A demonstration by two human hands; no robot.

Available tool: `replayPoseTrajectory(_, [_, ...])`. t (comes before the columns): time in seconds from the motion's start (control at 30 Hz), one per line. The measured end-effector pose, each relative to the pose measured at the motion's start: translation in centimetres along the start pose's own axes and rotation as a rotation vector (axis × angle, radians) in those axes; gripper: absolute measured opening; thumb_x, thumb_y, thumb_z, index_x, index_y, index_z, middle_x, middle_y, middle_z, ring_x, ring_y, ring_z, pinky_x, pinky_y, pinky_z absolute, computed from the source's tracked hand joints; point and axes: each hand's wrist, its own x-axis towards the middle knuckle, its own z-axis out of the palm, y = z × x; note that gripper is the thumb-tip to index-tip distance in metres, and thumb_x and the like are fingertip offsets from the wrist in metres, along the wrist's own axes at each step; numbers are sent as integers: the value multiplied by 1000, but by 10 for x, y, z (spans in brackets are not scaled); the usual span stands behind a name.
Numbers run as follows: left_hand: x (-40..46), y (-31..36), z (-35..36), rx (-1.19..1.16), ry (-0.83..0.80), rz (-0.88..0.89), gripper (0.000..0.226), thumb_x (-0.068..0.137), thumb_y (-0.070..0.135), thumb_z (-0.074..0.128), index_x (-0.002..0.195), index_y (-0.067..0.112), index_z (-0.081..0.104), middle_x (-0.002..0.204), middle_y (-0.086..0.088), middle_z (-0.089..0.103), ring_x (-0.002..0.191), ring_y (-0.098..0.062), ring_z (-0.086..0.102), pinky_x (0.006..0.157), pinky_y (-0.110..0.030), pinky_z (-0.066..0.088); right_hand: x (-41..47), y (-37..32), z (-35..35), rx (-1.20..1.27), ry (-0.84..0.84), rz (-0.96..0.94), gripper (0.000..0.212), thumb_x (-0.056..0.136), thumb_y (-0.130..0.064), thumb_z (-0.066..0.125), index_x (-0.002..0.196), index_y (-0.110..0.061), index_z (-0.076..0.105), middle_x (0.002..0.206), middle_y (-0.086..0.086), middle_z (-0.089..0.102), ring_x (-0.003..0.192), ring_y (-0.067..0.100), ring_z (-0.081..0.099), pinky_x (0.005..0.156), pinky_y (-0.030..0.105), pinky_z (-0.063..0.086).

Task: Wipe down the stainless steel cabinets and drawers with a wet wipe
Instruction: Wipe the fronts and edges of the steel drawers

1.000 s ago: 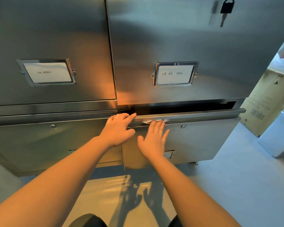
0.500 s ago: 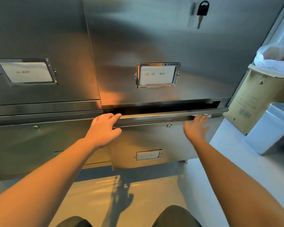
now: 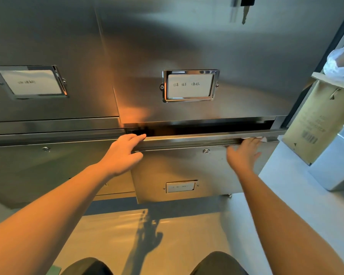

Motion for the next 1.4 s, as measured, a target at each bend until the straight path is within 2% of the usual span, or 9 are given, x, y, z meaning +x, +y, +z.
replayPoseTrajectory(0.23, [2, -5, 2, -23, -8, -18, 65, 85, 31, 47, 149, 28, 37, 149, 0, 40, 135, -19, 33, 111, -42, 32, -156, -136, 96, -168, -139, -385, 88, 89, -49, 43, 153, -3, 6, 161, 20, 0, 148, 37, -10, 116, 56, -14])
replayPoseTrajectory(0.4, [4, -6, 3, 36, 39, 5, 55, 96, 21, 50, 149, 29, 38, 150, -1, 41, 137, -22, 34, 114, -45, 32, -203, -179, 128, -289, -244, -609, 75, 99, -43, 33, 154, -14, -9, 161, 17, -10, 141, 36, -30, 104, 55, -32])
replayPoseTrajectory(0.63, [3, -10, 3, -16, 18, 17, 54, 100, 22, 48, 151, 31, 33, 158, 3, 30, 147, -18, 22, 121, -45, 21, -193, -153, 113, -117, -285, -664, 82, 95, -32, 56, 156, -24, 2, 162, 6, -13, 137, 19, -32, 114, 41, -20])
replayPoseTrajectory(0.73, [-6, -16, 5, -126, 127, -18, 59, 98, 13, 53, 150, 30, 34, 159, 5, 30, 147, -16, 23, 118, -37, 23, -196, -155, 109, -39, -333, -650, 88, 95, -27, 57, 155, -23, -8, 162, 0, -18, 134, 13, -32, 114, 33, -15])
replayPoseTrajectory(0.87, [-30, -36, 11, -291, 334, -100, 53, 95, 10, 56, 145, 22, 44, 149, 1, 43, 136, -15, 40, 106, -27, 34, -209, -155, 106, 4, -378, -782, 89, 95, -18, 53, 153, -18, -15, 159, -2, -26, 146, 15, -24, 117, 29, -12])
replayPoseTrajectory(1.0, [-46, -59, 6, -535, 388, -234, 43, 95, 10, 57, 137, 18, 52, 127, 4, 56, 117, -11, 52, 86, -11, 40, -227, -159, 109, 45, -417, -919, 88, 92, -8, 45, 151, -19, -20, 158, -6, -29, 145, 11, -24, 121, 30, -6])
replayPoseTrajectory(1.13, [-51, -79, -9, -628, 498, -284, 12, 94, 20, 62, 105, 22, 68, 95, 12, 66, 94, -6, 62, 64, -8, 43, -234, -181, 114, 16, -400, -1039, 91, 93, -10, 47, 145, -26, -27, 156, -7, -31, 145, 12, -23, 122, 31, -3])
replayPoseTrajectory(1.27, [-44, -97, -30, -741, 529, -253, 10, 95, 16, 62, 102, 15, 68, 91, 2, 71, 81, -4, 65, 62, -7, 46, -227, -209, 124, -49, -325, -1134, 93, 89, -12, 55, 151, -26, -13, 159, 4, -24, 145, 22, -20, 119, 33, -2])
replayPoseTrajectory(1.4, [-24, -115, -41, -662, 492, -292, 12, 98, 14, 55, 109, 16, 59, 105, -3, 67, 89, -9, 62, 63, -4, 43, -219, -235, 149, -102, -263, -1003, 88, 91, -10, 52, 154, -13, -10, 158, 0, -26, 148, 19, -17, 120, 30, 1])
